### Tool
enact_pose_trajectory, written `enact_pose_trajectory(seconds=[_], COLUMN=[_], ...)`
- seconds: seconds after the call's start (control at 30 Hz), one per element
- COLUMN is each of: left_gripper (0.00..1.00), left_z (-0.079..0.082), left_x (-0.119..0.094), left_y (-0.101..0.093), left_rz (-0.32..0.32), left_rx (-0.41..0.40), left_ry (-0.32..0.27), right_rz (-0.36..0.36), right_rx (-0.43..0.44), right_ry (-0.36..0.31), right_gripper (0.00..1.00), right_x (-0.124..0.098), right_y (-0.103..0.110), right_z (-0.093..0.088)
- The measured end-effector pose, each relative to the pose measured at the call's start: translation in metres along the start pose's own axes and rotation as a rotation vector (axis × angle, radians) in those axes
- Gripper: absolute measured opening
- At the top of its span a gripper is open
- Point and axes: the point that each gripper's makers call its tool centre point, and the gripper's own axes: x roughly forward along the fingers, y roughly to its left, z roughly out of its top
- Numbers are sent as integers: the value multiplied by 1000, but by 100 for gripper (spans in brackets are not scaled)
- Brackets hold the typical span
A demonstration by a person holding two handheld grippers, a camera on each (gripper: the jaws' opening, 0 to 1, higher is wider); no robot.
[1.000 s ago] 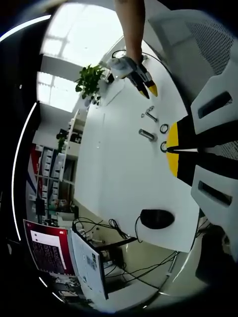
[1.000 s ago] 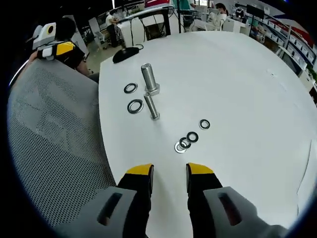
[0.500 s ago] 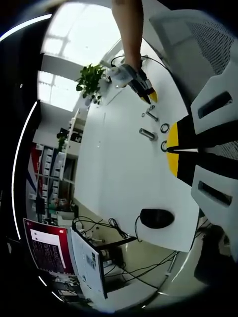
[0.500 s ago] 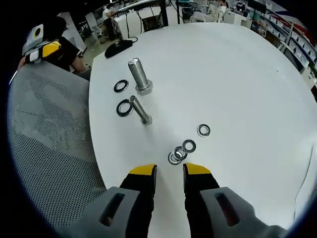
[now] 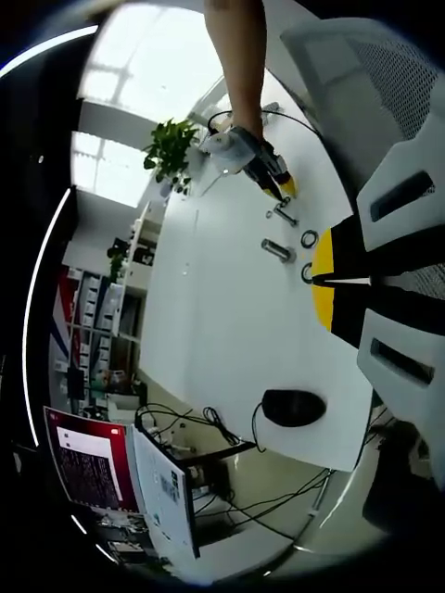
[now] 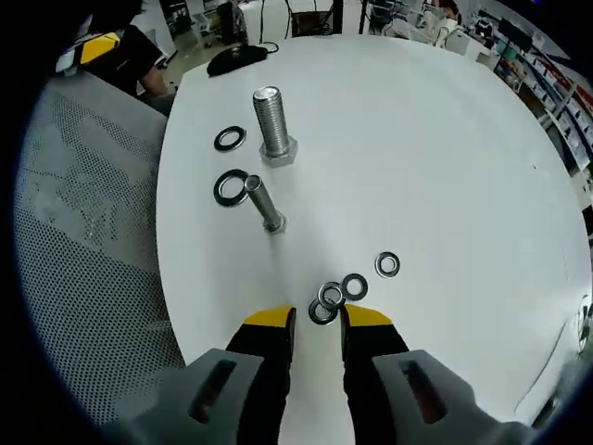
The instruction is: Place the washer onto the threaded stud by aligning its center hole with the stud, sliding it down to the base, and recovering from edge contact or off-axis alignment until the washer reaches the visible bottom stop.
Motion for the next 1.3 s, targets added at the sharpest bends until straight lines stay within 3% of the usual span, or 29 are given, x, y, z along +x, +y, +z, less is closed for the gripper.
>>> enact_pose_trajectory(seconds=[0.2,0.5,0.63,0.9,1.3], left_gripper=[0,0,0,0,0], left_z=[0,-1,-1,-3,-2], left_x=[0,0,0,0,0], left_y=[0,-1,-1,0,0], left_rz=[-1,-3,-3,-2,0], left_rx=[2,4,5,7,5], left_ry=[3,7,9,16,14], right_rz=[-3,-2,0,11,24], right_rx=[11,33,-17,-135,-278], right_ry=[6,32,51,167,172], right_gripper=[15,16,16,16,17], right_x=[-1,-1,0,3,4], right_y=[-4,-3,-1,-1,2], right_z=[-3,-1,1,2,3])
